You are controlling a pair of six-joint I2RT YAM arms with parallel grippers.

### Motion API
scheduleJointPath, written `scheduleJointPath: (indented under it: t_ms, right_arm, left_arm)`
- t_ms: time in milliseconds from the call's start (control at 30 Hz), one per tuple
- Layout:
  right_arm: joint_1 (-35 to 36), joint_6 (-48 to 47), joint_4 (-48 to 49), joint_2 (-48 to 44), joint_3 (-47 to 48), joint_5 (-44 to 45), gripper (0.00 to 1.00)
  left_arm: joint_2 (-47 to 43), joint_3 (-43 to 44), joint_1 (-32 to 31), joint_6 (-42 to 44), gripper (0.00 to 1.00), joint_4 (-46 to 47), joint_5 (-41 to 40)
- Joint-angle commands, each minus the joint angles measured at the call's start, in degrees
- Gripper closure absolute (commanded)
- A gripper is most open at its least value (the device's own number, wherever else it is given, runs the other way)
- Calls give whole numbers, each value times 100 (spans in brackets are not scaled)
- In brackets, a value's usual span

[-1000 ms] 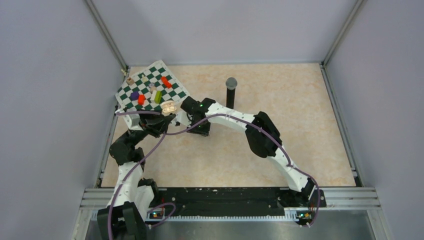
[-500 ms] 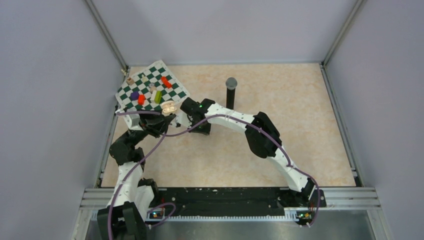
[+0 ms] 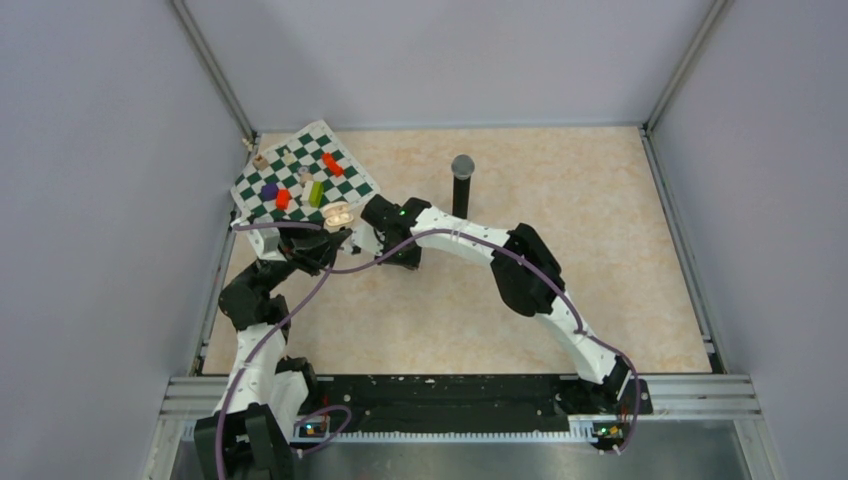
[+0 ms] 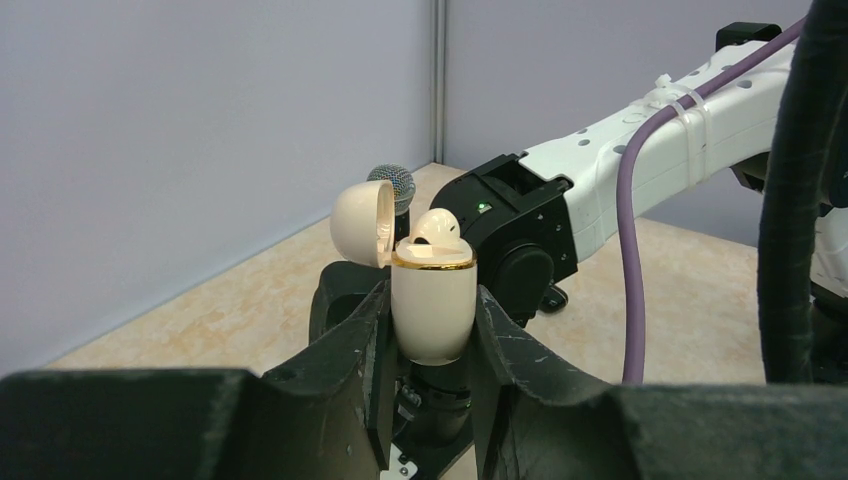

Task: Insert the wireless bluetooth earbuds into the charging case
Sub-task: Pick up the earbud from the center of the board.

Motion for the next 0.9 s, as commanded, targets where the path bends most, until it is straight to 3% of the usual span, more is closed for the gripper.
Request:
scheduleJointPath:
  t_ms: [0, 367, 567, 633, 800, 867]
  right_arm:
    - [21, 55, 526, -689, -279, -91, 93]
    - [-541, 1047, 1989, -3008, -1767, -134, 97]
    - [-1036, 1456, 3024, -4712, -2661, -138, 98]
    - [-1180, 1480, 3421, -5305, -2950, -136, 98]
    - [-1334, 1411, 4095, -6550, -3459, -392, 98]
    - [-1336, 1422, 4212, -6902, -3623, -702, 98]
  left_arm:
    - [-4, 54, 15, -23, 100, 230, 26]
    - [-66, 319, -38, -18, 100, -282, 109]
    - [70, 549, -478, 477, 100, -927, 25]
    - [265, 819, -718, 785, 100, -1519, 18]
    - [868, 1870, -1431, 2346, 100, -4088, 158]
    - [1169, 2140, -1633, 2305, 100, -4202, 304]
